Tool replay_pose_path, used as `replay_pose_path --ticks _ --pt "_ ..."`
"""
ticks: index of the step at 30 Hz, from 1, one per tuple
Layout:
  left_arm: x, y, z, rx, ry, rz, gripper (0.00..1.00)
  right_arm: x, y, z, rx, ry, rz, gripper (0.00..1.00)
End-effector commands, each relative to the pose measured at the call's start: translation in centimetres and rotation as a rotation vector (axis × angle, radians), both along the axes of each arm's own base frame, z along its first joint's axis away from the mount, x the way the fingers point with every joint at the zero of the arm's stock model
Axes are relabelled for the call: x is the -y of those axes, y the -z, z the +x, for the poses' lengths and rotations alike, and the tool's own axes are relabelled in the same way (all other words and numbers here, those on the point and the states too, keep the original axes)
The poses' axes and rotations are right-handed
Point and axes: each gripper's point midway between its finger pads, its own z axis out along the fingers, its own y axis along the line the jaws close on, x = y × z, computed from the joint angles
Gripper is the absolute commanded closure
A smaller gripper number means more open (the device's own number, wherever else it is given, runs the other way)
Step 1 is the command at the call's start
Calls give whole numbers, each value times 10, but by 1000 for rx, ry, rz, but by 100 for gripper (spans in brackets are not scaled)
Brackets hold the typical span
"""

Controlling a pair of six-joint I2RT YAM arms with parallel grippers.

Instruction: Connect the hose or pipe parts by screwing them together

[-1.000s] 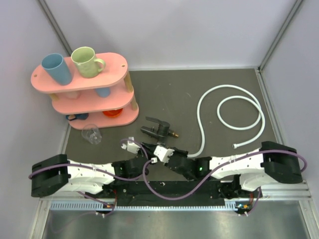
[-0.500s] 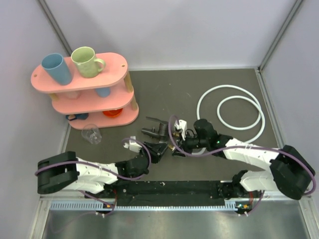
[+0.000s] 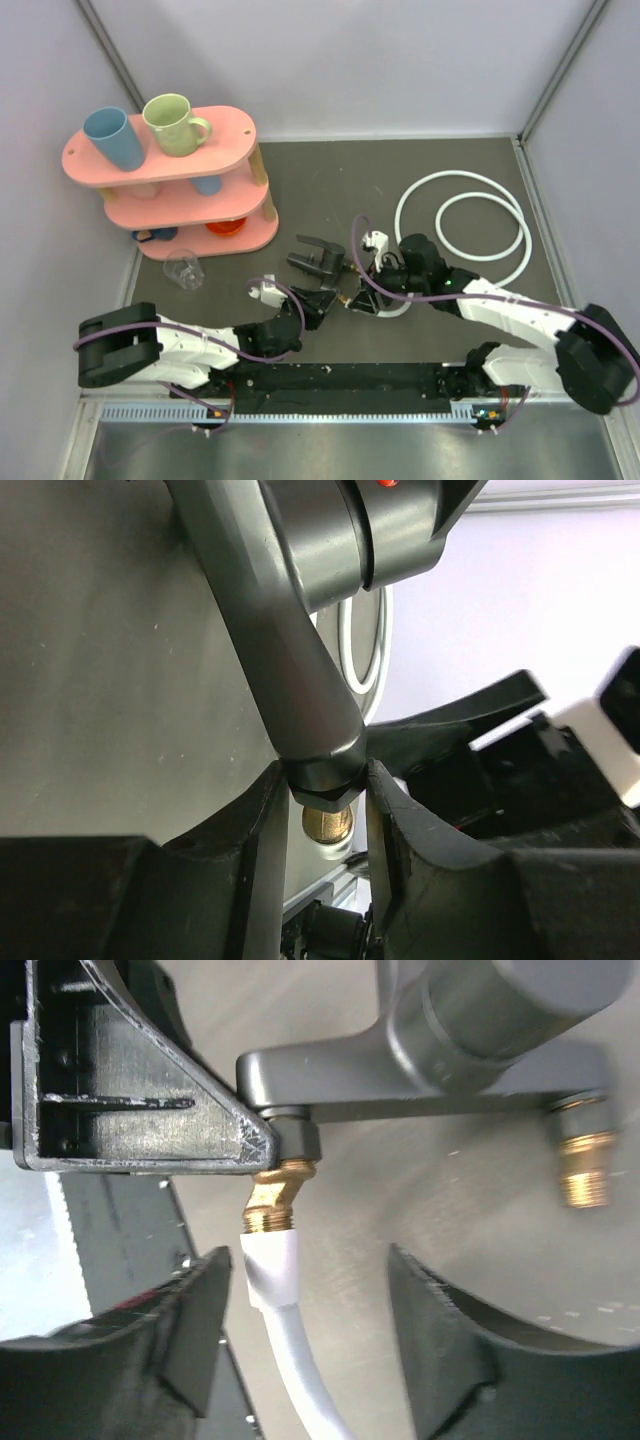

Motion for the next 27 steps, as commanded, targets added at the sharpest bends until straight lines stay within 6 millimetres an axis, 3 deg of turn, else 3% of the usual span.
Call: replay_pose_path --ticks 1,4,9,10,19,22,24,25,27 --pt "5 -21 5 29 -22 -10 100 9 -24 13 230 94 -62 32" --pt "7 -26 4 28 -13 -11 100 10 -31 6 441 84 -143 29" --pt "11 -34 2 24 7 -21 100 13 -37 2 617 130 -248 27" --pt "11 -34 2 25 9 -20 100 8 -38 -7 664 94 -267 27" --pt "8 -35 1 14 4 -29 100 0 -17 -9 898 116 -544 32" --pt "6 -35 1 13 2 -29 100 -6 -8 -8 933 117 -594 39" --pt "4 -31 0 -3 -1 -28 100 -14 -15 -7 950 152 -555 46" --pt "3 -29 -1 -10 0 -33 100 -16 -16 -7 956 165 -548 57" --pt "2 -25 -2 -23 1 -45 100 -19 -23 -3 969 220 -517 65"
